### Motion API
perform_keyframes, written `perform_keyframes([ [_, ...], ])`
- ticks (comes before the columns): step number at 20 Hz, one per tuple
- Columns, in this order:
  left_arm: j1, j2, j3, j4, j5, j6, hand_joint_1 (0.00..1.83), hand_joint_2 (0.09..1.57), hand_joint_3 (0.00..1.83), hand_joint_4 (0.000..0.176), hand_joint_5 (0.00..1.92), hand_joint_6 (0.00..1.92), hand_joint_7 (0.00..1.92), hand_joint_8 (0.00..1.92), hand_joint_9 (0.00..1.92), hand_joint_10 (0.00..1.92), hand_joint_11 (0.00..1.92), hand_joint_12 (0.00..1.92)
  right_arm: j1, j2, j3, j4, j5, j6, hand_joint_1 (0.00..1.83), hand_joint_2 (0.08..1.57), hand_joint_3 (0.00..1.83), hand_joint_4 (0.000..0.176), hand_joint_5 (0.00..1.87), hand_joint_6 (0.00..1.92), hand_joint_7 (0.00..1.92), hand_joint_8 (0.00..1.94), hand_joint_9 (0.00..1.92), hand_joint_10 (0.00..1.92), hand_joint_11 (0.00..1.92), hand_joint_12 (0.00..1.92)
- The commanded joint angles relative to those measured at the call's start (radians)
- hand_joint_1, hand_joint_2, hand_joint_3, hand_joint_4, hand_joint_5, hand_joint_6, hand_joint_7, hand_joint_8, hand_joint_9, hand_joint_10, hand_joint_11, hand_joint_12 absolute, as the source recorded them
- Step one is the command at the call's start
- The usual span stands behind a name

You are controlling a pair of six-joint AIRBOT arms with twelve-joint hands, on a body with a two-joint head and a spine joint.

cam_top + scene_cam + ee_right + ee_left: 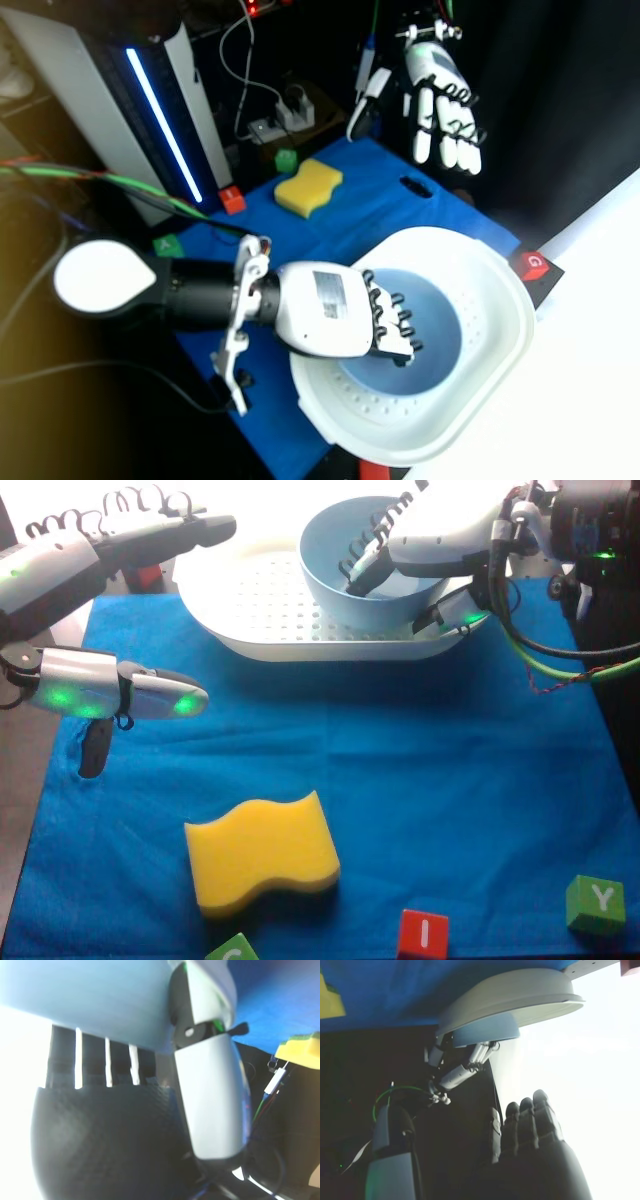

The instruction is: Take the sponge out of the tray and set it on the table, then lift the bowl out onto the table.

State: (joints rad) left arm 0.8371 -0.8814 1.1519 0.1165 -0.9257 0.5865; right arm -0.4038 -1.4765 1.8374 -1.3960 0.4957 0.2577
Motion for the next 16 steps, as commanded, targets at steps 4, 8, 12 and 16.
perform_keyframes([
  [4, -0.009, 0.0, 0.001, -0.029, -0.124, -0.006, 0.73, 0.92, 0.0, 0.084, 0.18, 0.0, 0.06, 0.0, 0.02, 0.0, 0.03, 0.06, 0.005, -0.002, 0.008, 0.042, 0.009, -0.003, 1.33, 1.16, 0.0, 0.0, 0.87, 1.14, 0.92, 0.68, 0.97, 0.89, 0.77, 0.77],
  [8, -0.009, -0.001, 0.001, -0.03, -0.124, -0.006, 0.74, 0.92, 0.0, 0.057, 0.18, 0.0, 0.06, 0.0, 0.01, 0.0, 0.0, 0.06, 0.005, -0.001, 0.016, 0.052, 0.008, -0.003, 1.16, 1.13, 0.0, 0.0, 0.96, 0.99, 1.13, 1.28, 1.43, 1.86, 1.46, 1.89],
  [12, -0.007, -0.001, 0.001, -0.031, -0.124, -0.006, 0.73, 0.93, 0.0, 0.063, 0.18, 0.0, 0.05, 0.0, 0.0, 0.0, 0.0, 0.05, 0.005, 0.001, 0.026, 0.074, 0.008, -0.003, 1.18, 1.09, 0.0, 0.0, 1.04, 0.85, 1.26, 1.94, 1.54, 1.92, 1.58, 1.92],
  [16, -0.006, -0.001, 0.002, -0.032, -0.125, -0.006, 0.72, 0.93, 0.0, 0.061, 0.18, 0.0, 0.05, 0.0, 0.0, 0.0, 0.0, 0.05, 0.005, 0.004, 0.03, 0.085, 0.008, -0.003, 1.17, 1.11, 0.0, 0.0, 1.0, 0.93, 1.14, 1.9, 1.46, 1.92, 1.5, 1.92],
])
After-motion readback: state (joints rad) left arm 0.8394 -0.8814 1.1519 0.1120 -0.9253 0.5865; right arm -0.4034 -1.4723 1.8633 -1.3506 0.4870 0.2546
